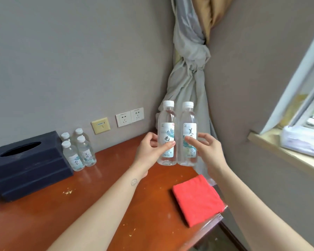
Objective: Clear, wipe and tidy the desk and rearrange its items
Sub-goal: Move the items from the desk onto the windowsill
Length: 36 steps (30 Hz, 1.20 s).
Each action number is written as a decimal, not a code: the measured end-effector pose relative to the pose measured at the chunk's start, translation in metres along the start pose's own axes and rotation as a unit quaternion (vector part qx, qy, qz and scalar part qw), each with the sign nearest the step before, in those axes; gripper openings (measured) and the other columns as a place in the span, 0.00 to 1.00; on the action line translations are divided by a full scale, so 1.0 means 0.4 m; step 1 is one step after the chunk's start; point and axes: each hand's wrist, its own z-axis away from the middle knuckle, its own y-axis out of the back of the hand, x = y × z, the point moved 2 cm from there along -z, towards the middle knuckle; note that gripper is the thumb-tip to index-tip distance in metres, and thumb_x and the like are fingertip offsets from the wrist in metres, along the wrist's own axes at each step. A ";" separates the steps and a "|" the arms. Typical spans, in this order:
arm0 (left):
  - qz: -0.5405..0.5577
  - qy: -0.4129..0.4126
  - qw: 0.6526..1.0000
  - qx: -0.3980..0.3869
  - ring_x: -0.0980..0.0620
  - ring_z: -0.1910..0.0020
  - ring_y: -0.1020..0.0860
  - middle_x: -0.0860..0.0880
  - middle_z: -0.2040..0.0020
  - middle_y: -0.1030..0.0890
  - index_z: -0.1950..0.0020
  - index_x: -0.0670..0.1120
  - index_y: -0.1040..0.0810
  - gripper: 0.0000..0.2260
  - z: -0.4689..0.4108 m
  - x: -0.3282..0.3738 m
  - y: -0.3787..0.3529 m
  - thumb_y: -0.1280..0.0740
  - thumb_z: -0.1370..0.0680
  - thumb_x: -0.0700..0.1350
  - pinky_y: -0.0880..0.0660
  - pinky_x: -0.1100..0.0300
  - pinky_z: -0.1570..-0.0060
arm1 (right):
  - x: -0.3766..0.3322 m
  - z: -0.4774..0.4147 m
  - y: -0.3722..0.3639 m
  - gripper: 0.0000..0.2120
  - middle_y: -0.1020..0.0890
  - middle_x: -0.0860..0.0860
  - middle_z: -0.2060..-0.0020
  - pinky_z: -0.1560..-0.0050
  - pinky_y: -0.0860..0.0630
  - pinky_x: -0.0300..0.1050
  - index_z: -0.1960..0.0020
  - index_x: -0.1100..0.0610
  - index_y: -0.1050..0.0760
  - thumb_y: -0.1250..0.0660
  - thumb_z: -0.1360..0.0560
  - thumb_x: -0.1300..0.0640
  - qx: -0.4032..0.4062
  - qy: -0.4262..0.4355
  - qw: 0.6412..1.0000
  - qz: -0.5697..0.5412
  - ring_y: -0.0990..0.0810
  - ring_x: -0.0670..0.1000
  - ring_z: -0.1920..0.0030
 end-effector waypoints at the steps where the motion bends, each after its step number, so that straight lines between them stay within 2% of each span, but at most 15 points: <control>1: -0.002 -0.005 1.000 -0.013 0.53 0.53 0.17 0.50 0.53 0.16 0.50 0.48 0.25 0.29 0.001 0.008 -0.028 0.23 0.40 0.65 0.20 0.44 0.49 | -0.003 0.007 0.030 0.20 0.14 0.51 0.53 0.64 0.23 0.34 0.42 0.56 0.23 0.23 0.30 0.51 0.013 0.001 1.000 -0.004 0.15 0.46 0.56; 5: -0.011 -0.027 0.998 -0.058 0.52 0.50 0.18 0.48 0.50 0.17 0.49 0.45 0.26 0.33 0.005 0.047 -0.152 0.23 0.42 0.67 0.21 0.44 0.47 | -0.006 0.032 0.163 0.25 0.14 0.52 0.53 0.52 0.19 0.51 0.43 0.55 0.22 0.21 0.35 0.47 0.068 0.001 0.998 0.002 0.14 0.51 0.52; 7: -0.007 -0.035 0.997 -0.073 0.56 0.52 0.19 0.50 0.51 0.17 0.47 0.42 0.26 0.31 0.013 0.064 -0.214 0.21 0.37 0.62 0.20 0.50 0.47 | -0.013 0.050 0.225 0.21 0.14 0.53 0.53 0.57 0.19 0.48 0.44 0.56 0.22 0.21 0.33 0.51 0.084 0.003 0.996 0.004 0.14 0.51 0.54; 9: -0.002 -0.049 0.995 -0.086 0.61 0.58 0.20 0.52 0.54 0.17 0.46 0.39 0.26 0.27 0.029 0.085 -0.295 0.20 0.33 0.55 0.21 0.58 0.53 | -0.020 0.075 0.306 0.20 0.14 0.53 0.53 0.62 0.22 0.42 0.44 0.57 0.22 0.22 0.32 0.52 0.110 0.008 0.994 0.010 0.14 0.50 0.55; 11: 0.003 -0.062 0.993 -0.102 0.61 0.59 0.20 0.52 0.55 0.17 0.47 0.38 0.26 0.26 0.046 0.106 -0.377 0.20 0.33 0.54 0.23 0.62 0.56 | -0.023 0.100 0.392 0.21 0.14 0.53 0.53 0.62 0.22 0.42 0.44 0.57 0.22 0.21 0.33 0.51 0.133 0.010 0.991 0.018 0.14 0.50 0.55; 15: 0.000 -0.087 0.987 -0.137 0.54 0.53 0.22 0.51 0.53 0.19 0.54 0.45 0.28 0.29 0.098 0.157 -0.542 0.21 0.40 0.63 0.25 0.58 0.51 | -0.025 0.162 0.565 0.24 0.14 0.51 0.53 0.54 0.20 0.47 0.43 0.55 0.21 0.20 0.35 0.47 0.176 0.004 0.984 0.030 0.15 0.49 0.53; 18: 0.000 -0.097 0.980 -0.172 0.50 0.53 0.20 0.46 0.52 0.18 0.55 0.47 0.30 0.25 0.150 0.187 -0.665 0.20 0.36 0.59 0.23 0.55 0.53 | -0.037 0.223 0.691 0.22 0.14 0.51 0.52 0.55 0.21 0.45 0.44 0.55 0.22 0.21 0.33 0.50 0.205 0.009 0.978 0.032 0.15 0.48 0.53; 20: 0.000 -0.095 0.975 -0.199 0.47 0.51 0.19 0.45 0.51 0.18 0.55 0.47 0.30 0.29 0.190 0.207 -0.747 0.21 0.40 0.64 0.21 0.49 0.50 | -0.043 0.270 0.775 0.20 0.15 0.50 0.53 0.56 0.22 0.43 0.44 0.55 0.22 0.22 0.32 0.51 0.226 0.006 0.973 0.039 0.15 0.47 0.54; 22: 0.006 -0.094 0.969 -0.227 0.44 0.49 0.19 0.43 0.50 0.18 0.55 0.48 0.29 0.31 0.230 0.225 -0.829 0.21 0.43 0.67 0.20 0.44 0.48 | -0.041 0.313 0.859 0.21 0.15 0.50 0.53 0.53 0.20 0.46 0.44 0.55 0.22 0.21 0.33 0.49 0.249 0.007 0.967 0.048 0.15 0.48 0.53; 25: 0.013 -0.098 0.959 -0.265 0.43 0.48 0.19 0.42 0.49 0.19 0.54 0.47 0.29 0.29 0.291 0.249 -0.945 0.20 0.39 0.64 0.21 0.50 0.51 | -0.040 0.377 0.975 0.24 0.15 0.50 0.52 0.50 0.19 0.48 0.43 0.55 0.23 0.21 0.34 0.48 0.285 0.005 0.957 0.060 0.15 0.49 0.52; 28: 0.019 -0.095 0.951 -0.294 0.43 0.48 0.19 0.43 0.50 0.19 0.53 0.46 0.29 0.31 0.348 0.269 -1.045 0.21 0.41 0.65 0.22 0.48 0.48 | -0.041 0.435 1.070 0.23 0.15 0.50 0.52 0.52 0.19 0.47 0.44 0.54 0.23 0.21 0.34 0.49 0.310 0.005 0.949 0.062 0.15 0.49 0.53; 33: 0.026 -0.102 0.934 -0.340 0.44 0.51 0.17 0.44 0.53 0.18 0.53 0.44 0.31 0.25 0.415 0.299 -1.183 0.20 0.34 0.55 0.22 0.48 0.50 | -0.033 0.512 1.193 0.23 0.15 0.51 0.51 0.54 0.19 0.46 0.42 0.55 0.23 0.21 0.34 0.50 0.358 -0.005 0.932 0.056 0.15 0.49 0.53; 36: 0.018 -0.112 0.920 -0.375 0.47 0.50 0.18 0.47 0.52 0.19 0.49 0.43 0.29 0.27 0.436 0.317 -1.247 0.20 0.35 0.56 0.22 0.53 0.51 | -0.028 0.545 1.247 0.26 0.16 0.51 0.50 0.54 0.20 0.46 0.40 0.55 0.24 0.20 0.35 0.49 0.390 -0.012 0.919 0.050 0.16 0.50 0.51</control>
